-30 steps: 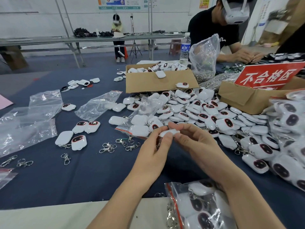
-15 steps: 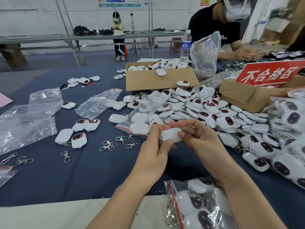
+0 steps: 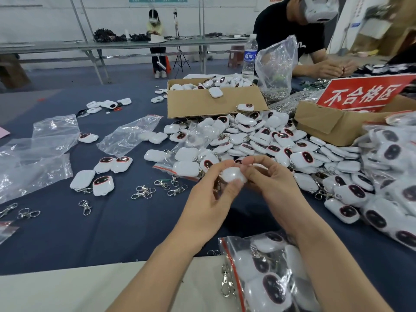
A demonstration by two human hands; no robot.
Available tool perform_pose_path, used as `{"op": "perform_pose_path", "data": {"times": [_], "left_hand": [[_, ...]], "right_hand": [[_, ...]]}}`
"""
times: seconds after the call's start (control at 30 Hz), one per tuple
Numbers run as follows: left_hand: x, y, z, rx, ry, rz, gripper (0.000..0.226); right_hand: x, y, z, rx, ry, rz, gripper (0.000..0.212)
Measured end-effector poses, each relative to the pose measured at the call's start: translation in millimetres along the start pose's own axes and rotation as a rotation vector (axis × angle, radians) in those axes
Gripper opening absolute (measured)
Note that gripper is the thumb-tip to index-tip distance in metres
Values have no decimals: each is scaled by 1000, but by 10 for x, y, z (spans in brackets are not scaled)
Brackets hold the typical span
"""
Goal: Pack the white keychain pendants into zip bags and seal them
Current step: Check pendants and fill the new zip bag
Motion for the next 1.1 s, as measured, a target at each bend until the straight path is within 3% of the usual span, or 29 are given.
{"op": "perform_pose_path", "data": {"times": [0.1, 0.2, 0.27, 0.43, 0.6, 0.73, 0.8, 0.87, 1.0, 1.1], "left_hand": [[16, -7, 1, 5, 25, 82, 28], [77, -71, -15, 110, 42, 115, 14], [135, -154, -48, 184, 22, 138, 17], [282, -444, -263, 255, -277, 71, 39], [436, -600, -800, 25, -583, -44, 31], [582, -648, -1100, -115, -612, -141, 28], [637, -592, -1159, -116, -625, -169, 13], [643, -523, -1190, -87, -647, -182, 15], [626, -406, -1213, -64, -628, -95, 16], [617, -322, -1228, -50, -653, -167, 15]], "right_hand": [[-8, 10, 1, 15, 17, 2, 11], [-85, 50, 5, 21, -5, -20, 13], [-216, 44, -1, 20, -52, -89, 15], [-613, -141, -107, 97, -144, -135, 18], [-706, -299, -307, 92, -105, -272, 21], [-674, -327, -451, -124, -28, -615, 20], [-676, -286, -508, -294, -12, -835, 24], [-649, -192, -550, -488, 30, -1015, 27], [-595, -21, -558, -664, 91, -1136, 27], [-613, 28, -528, -711, 103, -1146, 29]]}}
Point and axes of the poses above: each hand's wrist, its own z-axis towards the middle knuckle, its own y-axis out of the palm, x = y × z, the point moved 2 cm from there along z, towards the middle knuckle, and after that the axes turned 1 degree about x, right-handed, at the moved point
